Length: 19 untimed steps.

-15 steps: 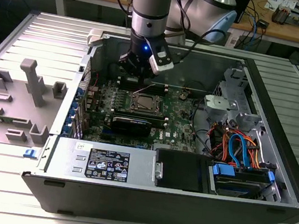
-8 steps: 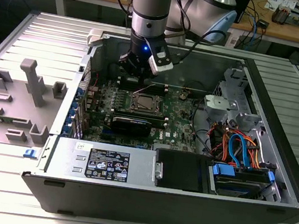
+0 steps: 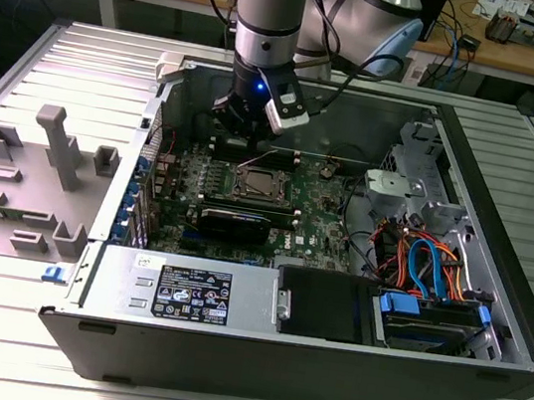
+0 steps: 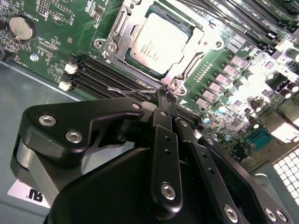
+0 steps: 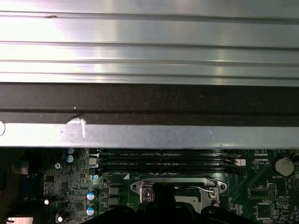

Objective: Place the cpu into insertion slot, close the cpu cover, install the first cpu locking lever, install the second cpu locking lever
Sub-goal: 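Install the first cpu locking lever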

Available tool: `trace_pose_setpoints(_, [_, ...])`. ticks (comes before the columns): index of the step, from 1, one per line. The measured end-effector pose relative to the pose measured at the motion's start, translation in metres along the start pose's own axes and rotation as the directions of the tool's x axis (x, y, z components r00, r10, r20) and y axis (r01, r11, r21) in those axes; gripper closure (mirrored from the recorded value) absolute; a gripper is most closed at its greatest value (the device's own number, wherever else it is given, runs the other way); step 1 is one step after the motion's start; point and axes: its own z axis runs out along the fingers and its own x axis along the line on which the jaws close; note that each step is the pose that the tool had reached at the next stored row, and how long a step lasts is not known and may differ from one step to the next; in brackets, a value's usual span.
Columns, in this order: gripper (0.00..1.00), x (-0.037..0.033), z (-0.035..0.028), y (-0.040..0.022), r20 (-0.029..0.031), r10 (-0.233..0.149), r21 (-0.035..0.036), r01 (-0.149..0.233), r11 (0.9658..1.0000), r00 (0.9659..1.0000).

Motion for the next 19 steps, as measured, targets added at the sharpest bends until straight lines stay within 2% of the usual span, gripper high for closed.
trace_pose_setpoints(6, [0.89, -0.0004, 0.0057, 0.0004, -0.0002, 0.0, 0.0003, 0.0, 1.0, 1.0])
trace_pose_setpoints(13, [0.89, -0.0022, 0.0105, 0.0046, -0.0002, 0.0, -0.0007, 0.0, 1.0, 1.0])
trace_pose_setpoints(14, [0.89, -0.006, 0.0135, 0.0074, -0.0002, 0.0, -0.0007, 0.0, 1.0, 1.0])
trace_pose_setpoints(16, [0.89, -0.0206, 0.0208, 0.0078, -0.0002, 0.0, -0.0007, 0.0, 1.0, 1.0])
trace_pose_setpoints(19, [0.89, -0.0238, 0.0231, 0.0077, -0.0002, 0.0, -0.0008, 0.0, 1.0, 1.0])
